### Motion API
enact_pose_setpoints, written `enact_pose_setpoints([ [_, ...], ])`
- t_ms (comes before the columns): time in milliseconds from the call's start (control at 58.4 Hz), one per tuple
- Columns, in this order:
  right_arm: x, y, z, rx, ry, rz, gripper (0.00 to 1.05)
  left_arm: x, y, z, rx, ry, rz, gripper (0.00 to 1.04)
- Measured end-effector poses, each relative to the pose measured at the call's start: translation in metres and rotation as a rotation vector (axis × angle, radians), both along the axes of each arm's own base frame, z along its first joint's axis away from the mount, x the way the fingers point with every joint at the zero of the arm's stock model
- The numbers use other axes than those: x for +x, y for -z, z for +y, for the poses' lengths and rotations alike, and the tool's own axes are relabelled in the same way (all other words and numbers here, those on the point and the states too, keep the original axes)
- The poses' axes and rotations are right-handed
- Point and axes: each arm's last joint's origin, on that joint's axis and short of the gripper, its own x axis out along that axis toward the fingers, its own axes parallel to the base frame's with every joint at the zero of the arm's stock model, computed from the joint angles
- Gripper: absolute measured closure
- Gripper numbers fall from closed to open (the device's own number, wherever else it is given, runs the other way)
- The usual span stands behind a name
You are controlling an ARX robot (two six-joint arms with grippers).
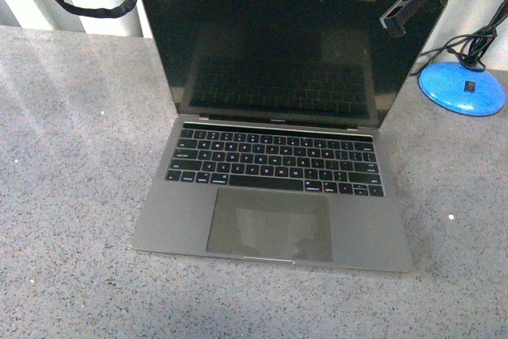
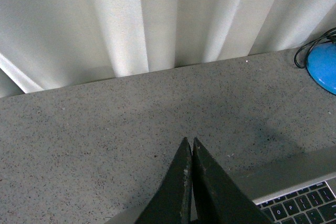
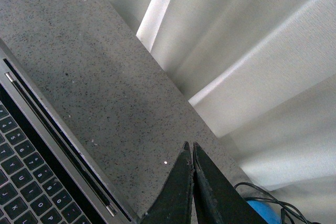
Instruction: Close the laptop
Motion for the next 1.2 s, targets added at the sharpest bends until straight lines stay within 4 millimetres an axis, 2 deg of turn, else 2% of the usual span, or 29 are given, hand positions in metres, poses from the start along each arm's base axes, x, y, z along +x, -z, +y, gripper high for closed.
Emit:
enact_pose_setpoints([
  [479, -0.005, 0.004, -0.001, 0.001, -0.001, 0.004, 1.04, -0.009, 0.009, -0.003, -0.008, 0.002, 0.023, 1.01],
  [1198, -0.041, 0.016, 0.001, 0.023, -0.009, 0.052, 1.04, -0.042, 0.023, -0.003, -0.037, -0.016, 0.060, 1.01],
])
